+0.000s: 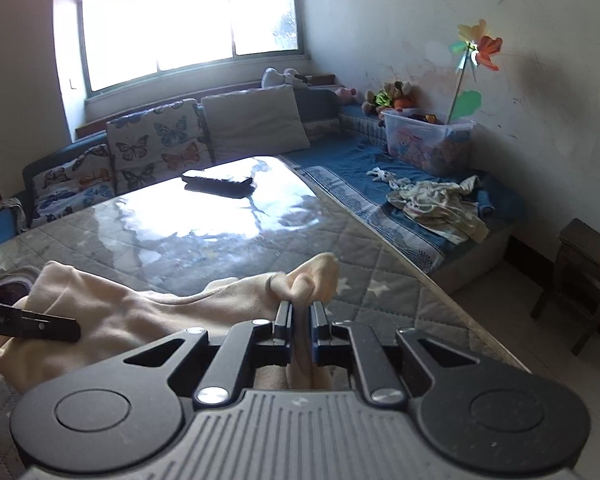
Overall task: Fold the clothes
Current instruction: 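Lower the fold onto the sweater and open both grippers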
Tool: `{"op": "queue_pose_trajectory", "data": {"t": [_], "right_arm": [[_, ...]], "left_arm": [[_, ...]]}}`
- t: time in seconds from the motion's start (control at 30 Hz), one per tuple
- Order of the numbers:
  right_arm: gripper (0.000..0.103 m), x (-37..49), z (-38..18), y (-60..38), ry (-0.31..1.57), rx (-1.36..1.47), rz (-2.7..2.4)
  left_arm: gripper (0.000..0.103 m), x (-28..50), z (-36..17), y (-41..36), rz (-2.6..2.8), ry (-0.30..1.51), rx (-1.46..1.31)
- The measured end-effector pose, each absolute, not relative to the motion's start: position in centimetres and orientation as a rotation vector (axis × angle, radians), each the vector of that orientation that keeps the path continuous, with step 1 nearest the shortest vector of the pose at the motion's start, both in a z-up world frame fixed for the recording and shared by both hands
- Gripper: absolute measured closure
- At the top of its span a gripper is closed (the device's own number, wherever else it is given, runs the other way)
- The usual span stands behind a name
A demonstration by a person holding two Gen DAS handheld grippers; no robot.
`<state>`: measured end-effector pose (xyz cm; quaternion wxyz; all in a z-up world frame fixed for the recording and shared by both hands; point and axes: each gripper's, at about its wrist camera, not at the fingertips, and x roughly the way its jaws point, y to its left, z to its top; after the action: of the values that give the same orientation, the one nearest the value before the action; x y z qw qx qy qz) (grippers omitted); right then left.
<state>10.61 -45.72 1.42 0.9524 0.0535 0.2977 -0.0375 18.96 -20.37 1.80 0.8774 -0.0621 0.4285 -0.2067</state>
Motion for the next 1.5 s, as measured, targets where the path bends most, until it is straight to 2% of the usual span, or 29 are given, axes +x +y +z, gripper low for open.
{"op": "queue_pose_trajectory", "data": {"t": [0.1, 0.13, 0.23, 0.3, 0.37, 0.87, 1.1, 1.13, 1.2, 1.27, 1.37, 1.5], "right_arm": [[0.092, 10.6, 1.0, -46.0, 0.614, 0.107, -0.098], [0.091, 10.5, 1.0, -45.9, 0.615, 0.104, -0.100], [0.089, 10.4, 1.2, -45.6, 0.609, 0.090, -0.090], [0.074, 10.6, 1.3, -45.5, 0.607, 0.093, -0.074], [0.067, 10.8, 1.3, -45.1, 0.607, 0.089, -0.060], [0.067, 14.3, -1.4, -42.5, 0.699, 0.073, -0.009], [0.061, 15.1, -1.8, -42.6, 0.721, 0.063, -0.027], [0.060, 15.1, -1.6, -42.6, 0.720, 0.064, -0.027], [0.048, 14.9, -1.2, -42.2, 0.705, 0.068, -0.015], [0.047, 14.8, -1.1, -41.7, 0.701, 0.062, 0.000], [0.035, 15.0, -1.6, -40.8, 0.710, 0.044, 0.008], [0.031, 15.2, -2.0, -40.3, 0.714, 0.023, -0.005]], "left_arm": [[0.072, 18.9, 1.6, -20.3, -0.406, 0.893, -0.091], [0.063, 18.9, 1.5, -20.3, -0.389, 0.891, -0.078], [0.057, 19.0, 1.5, -20.1, -0.358, 0.880, -0.046], [0.053, 19.1, 1.6, -20.0, -0.344, 0.874, -0.032], [0.047, 19.1, 1.6, -20.2, -0.330, 0.862, -0.005], [0.038, 20.2, 0.1, -21.6, -0.310, 0.862, 0.113], [0.031, 20.7, -0.5, -21.5, -0.312, 0.862, 0.125], [0.031, 20.7, -0.5, -21.5, -0.313, 0.859, 0.127], [0.031, 20.6, -0.3, -21.6, -0.315, 0.851, 0.134], [0.030, 20.5, -0.3, -21.7, -0.319, 0.845, 0.140], [0.027, 20.4, -0.3, -21.8, -0.319, 0.844, 0.147], [0.022, 19.9, 0.1, -21.7, -0.325, 0.832, 0.148]]}}
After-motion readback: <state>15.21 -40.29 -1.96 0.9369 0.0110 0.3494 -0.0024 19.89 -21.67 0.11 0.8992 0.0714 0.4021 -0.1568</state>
